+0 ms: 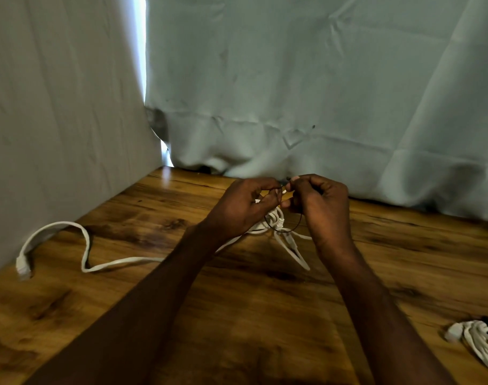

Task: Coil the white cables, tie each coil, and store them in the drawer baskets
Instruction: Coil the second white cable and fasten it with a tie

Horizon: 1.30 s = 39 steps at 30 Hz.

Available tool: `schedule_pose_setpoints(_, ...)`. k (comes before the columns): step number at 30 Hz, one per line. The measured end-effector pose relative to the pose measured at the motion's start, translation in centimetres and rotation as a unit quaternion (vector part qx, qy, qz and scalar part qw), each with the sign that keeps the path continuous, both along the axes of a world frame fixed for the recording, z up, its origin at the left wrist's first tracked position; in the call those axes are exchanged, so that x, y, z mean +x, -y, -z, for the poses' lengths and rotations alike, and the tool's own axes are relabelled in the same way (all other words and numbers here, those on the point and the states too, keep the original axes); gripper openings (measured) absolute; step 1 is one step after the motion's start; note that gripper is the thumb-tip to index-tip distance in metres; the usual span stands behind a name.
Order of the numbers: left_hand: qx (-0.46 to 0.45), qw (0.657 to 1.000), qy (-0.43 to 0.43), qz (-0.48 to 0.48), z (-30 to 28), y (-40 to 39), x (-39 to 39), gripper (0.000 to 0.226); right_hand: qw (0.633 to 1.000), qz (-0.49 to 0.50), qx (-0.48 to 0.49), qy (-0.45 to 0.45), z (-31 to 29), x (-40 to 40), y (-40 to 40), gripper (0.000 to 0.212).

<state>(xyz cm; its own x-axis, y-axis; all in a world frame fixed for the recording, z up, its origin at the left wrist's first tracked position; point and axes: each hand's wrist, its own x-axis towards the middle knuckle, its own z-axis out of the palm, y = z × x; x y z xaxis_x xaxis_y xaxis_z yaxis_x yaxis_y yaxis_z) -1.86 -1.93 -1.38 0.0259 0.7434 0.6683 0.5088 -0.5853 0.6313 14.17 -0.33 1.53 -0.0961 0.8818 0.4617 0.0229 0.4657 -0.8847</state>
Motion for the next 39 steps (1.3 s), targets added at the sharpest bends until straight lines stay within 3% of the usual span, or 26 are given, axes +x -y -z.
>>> schedule_pose_setpoints(6, 0.001, 1.000, -0.019, -0.005, -0.1, -0.1, -0.1, 0.017, 1.000, 0.001, 0.003, 0.022, 0.1, 0.0, -0.2, 0.026)
schedule_pose_setpoints(9, 0.007, 1.000, -0.011, -0.007, -0.2, 0.1, 0.1, 0.025, 1.000, 0.001, -0.002, 0.030, 0.3, -0.1, -0.1, 0.026)
schedule_pose_setpoints(16, -0.002, 1.000, 0.018, 0.008, -0.3, 0.3, 0.2, 0.018, 0.995, -0.005, -0.004, 0.100, 0.3, -0.1, -0.1, 0.020)
schedule_pose_setpoints(20, -0.030, 0.999, 0.041, 0.013, -0.2, 0.2, 0.3, 0.023, 0.994, -0.071, -0.078, -0.008, -0.1, 0.2, -0.3, 0.010)
schedule_pose_setpoints(28, -0.048, 0.998, 0.018, 0.025, -0.7, 0.7, 0.7, 0.021, 0.987, -0.107, -0.124, -0.004, -0.1, 0.8, -0.9, 0.012)
schedule_pose_setpoints(32, -0.108, 0.989, 0.086, 0.052, -0.6, 0.6, 1.0, 0.019, 0.993, -0.065, -0.095, -0.027, 0.2, 0.6, -1.0, 0.011)
schedule_pose_setpoints(39, -0.163, 0.954, 0.230, 0.102, -0.8, 0.5, 1.6, 0.035, 0.989, -0.039, -0.096, -0.108, 0.8, -0.6, -0.6, 0.011)
